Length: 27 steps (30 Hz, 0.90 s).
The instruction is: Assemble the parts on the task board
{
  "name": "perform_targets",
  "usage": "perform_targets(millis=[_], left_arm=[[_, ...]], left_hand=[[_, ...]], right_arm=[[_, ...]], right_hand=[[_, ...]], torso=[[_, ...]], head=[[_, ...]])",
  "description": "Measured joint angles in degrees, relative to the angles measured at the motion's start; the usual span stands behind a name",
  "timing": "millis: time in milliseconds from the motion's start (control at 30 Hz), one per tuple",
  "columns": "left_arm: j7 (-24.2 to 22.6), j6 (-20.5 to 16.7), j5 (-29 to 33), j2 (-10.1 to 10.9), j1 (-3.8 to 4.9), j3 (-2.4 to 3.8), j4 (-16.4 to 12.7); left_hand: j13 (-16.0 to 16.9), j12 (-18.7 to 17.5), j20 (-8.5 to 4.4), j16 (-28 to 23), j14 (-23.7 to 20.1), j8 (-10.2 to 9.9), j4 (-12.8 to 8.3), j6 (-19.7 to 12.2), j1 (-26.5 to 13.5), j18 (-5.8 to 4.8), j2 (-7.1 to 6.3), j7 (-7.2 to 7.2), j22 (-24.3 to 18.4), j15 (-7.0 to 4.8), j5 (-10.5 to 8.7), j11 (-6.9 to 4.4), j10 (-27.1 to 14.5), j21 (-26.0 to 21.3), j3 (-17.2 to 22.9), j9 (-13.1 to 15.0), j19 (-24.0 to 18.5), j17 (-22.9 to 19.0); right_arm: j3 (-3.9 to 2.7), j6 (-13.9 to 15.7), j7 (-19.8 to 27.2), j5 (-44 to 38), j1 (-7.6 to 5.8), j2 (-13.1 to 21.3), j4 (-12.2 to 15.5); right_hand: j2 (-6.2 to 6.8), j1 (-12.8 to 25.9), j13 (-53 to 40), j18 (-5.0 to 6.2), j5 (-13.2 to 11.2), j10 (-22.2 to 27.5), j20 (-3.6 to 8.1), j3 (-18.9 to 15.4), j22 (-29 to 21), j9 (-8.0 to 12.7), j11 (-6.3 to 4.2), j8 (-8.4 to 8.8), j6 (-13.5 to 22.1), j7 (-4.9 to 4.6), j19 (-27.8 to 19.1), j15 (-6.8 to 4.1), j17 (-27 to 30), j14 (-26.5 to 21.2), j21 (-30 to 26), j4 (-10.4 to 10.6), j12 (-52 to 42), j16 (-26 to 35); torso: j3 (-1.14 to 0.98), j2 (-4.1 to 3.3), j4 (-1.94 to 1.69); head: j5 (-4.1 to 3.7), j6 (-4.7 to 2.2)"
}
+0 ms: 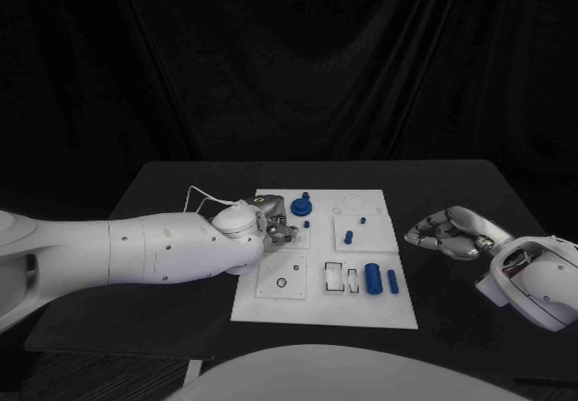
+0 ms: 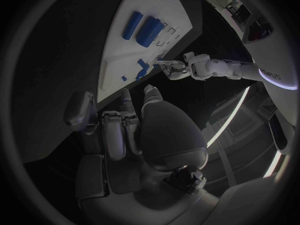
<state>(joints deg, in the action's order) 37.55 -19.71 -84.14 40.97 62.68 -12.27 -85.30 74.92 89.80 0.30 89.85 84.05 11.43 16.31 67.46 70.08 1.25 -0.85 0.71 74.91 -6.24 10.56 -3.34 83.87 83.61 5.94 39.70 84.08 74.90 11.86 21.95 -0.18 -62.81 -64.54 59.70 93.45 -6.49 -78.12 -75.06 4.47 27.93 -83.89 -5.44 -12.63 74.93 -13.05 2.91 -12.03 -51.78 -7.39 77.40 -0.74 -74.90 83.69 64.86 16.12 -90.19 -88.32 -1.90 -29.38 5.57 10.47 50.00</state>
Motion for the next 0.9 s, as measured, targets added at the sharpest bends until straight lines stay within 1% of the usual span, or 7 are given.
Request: perform_targets(millis=[133, 200, 400, 467, 600, 667, 900], left_arm=[[0.03, 0.30, -0.02, 0.00, -0.03, 0.00, 0.00], [0.08, 0.56, -0.02, 0.00, -0.04, 0.00, -0.01], [0.21, 1.46, -0.02, 0.00, -0.09, 0.00, -0.09], [0.25, 1.71, -0.02, -0.03, -0.13, 0.00, -0.09], [0.29, 2.06, -0.02, -0.13, -0.20, 0.00, -0.03], [0.30, 2.22, -0.02, -0.13, -0.23, 0.00, 0.00], [0.33, 2.63, -0.02, -0.17, -0.39, 0.05, 0.22]], left_hand=[[0.00, 0.00, 0.00, 0.00, 0.00, 0.00, 0.06, 0.00, -0.37, 0.00, -0.39, 0.00, 0.00, 0.00, -0.29, 0.00, 0.00, 0.00, -0.06, 0.04, 0.00, 0.00], [0.00, 0.00, 0.00, 0.00, 0.00, 0.00, 0.07, 0.00, -0.66, 0.00, -0.09, 0.00, 0.00, 0.00, -0.56, 0.00, 0.00, 0.00, -0.07, 0.05, 0.00, 0.00], [0.00, 0.00, 0.00, 0.00, 0.00, 0.00, 0.22, 0.00, -0.66, 0.00, -0.09, 0.00, 0.00, 0.00, -0.88, 0.00, 0.00, 0.00, -0.22, 0.12, 0.00, 0.00], [0.00, 0.00, 0.00, 0.00, 0.00, 0.00, 0.21, 0.00, -0.89, 0.00, 0.13, 0.00, 0.00, 0.00, -0.88, 0.00, 0.00, 0.00, -0.22, 0.12, 0.00, 0.00], [0.00, 0.00, 0.00, 0.00, 0.00, 0.00, 0.36, 0.00, -1.19, 0.00, -0.17, 0.00, 0.00, 0.00, -1.19, 0.00, 0.00, 0.00, -0.37, 0.21, 0.00, 0.00], [0.00, 0.00, 0.00, 0.00, 0.00, 0.00, 0.38, 0.00, -1.42, 0.00, 0.06, 0.00, 0.00, 0.00, -1.53, 0.00, 0.00, 0.00, -0.38, 0.21, 0.00, 0.00], [0.00, 0.00, 0.00, 0.00, 0.00, 0.01, 0.31, -0.21, -2.57, 0.00, 0.14, 0.22, 0.00, 0.00, -3.10, 0.00, -0.01, -0.24, -1.12, 0.46, 0.00, 0.00]], right_arm=[[0.00, 0.02, 0.00, 0.00, 0.00, 0.00, 0.01], [0.00, 0.02, 0.00, 0.00, 0.00, 0.01, 0.01], [0.00, 0.04, 0.00, 0.00, 0.01, 0.00, 0.03], [0.00, 0.04, 0.00, 0.00, 0.01, -0.01, 0.03], [0.00, 0.05, 0.00, 0.00, 0.01, -0.02, 0.05], [0.00, 0.06, 0.00, 0.00, 0.01, -0.02, 0.05], [0.00, 0.06, 0.00, 0.00, 0.02, -0.02, 0.05]], right_hand=[[0.00, 0.00, 0.00, 0.00, 0.24, 0.08, 0.00, 0.00, 0.00, 0.00, 0.08, 0.00, 0.00, 0.00, 0.00, 0.00, 0.00, 0.00, -0.21, 0.00, -0.02, 0.00], [0.01, 0.01, 0.00, 0.00, 0.24, 0.08, 0.00, 0.00, 0.00, 0.00, 0.08, 0.00, 0.00, 0.00, 0.00, 0.00, 0.00, 0.00, -0.21, 0.00, -0.04, 0.00], [0.23, -0.20, 0.00, -0.01, 0.24, 0.08, 0.00, 0.00, -0.01, 0.00, 0.08, 0.00, 0.00, 0.00, 0.00, 0.01, 0.00, 0.00, -0.21, 0.00, -0.06, 0.00], [0.23, -0.20, 0.00, 0.00, 0.24, 0.08, 0.00, 0.00, -0.01, 0.00, 0.08, 0.00, 0.00, 0.00, 0.00, 0.01, 0.00, -0.01, -0.21, 0.00, -0.07, 0.00], [0.23, -0.20, 0.00, 0.00, 0.24, 0.08, 0.00, 0.00, -0.01, -0.01, 0.08, 0.00, 0.00, 0.00, 0.00, 0.01, 0.00, -0.01, -0.21, 0.00, -0.08, 0.00], [0.23, -0.20, 0.00, 0.00, 0.24, 0.08, 0.00, 0.00, -0.01, 0.00, 0.08, 0.00, 0.00, 0.00, 0.00, 0.01, 0.00, -0.01, -0.21, 0.00, -0.11, 0.00], [0.23, -0.20, 0.00, 0.00, 0.64, 0.08, 0.00, 0.00, -0.02, 0.05, 0.08, 0.00, 0.00, 0.00, 0.00, 0.01, 0.00, -0.01, -0.21, 0.00, -0.13, 0.00]], torso=[[0.00, 0.00, 0.00], [0.00, 0.00, 0.01], [-0.01, 0.00, 0.01], [-0.01, 0.01, 0.01], [-0.01, 0.03, 0.01], [-0.01, 0.03, 0.01], [-0.01, 0.02, 0.01]], head=[[0.01, 0.00], [0.04, 0.00], [0.05, 0.00], [0.05, 0.00], [0.01, 0.00], [-0.02, 0.00], [0.05, 0.00]])
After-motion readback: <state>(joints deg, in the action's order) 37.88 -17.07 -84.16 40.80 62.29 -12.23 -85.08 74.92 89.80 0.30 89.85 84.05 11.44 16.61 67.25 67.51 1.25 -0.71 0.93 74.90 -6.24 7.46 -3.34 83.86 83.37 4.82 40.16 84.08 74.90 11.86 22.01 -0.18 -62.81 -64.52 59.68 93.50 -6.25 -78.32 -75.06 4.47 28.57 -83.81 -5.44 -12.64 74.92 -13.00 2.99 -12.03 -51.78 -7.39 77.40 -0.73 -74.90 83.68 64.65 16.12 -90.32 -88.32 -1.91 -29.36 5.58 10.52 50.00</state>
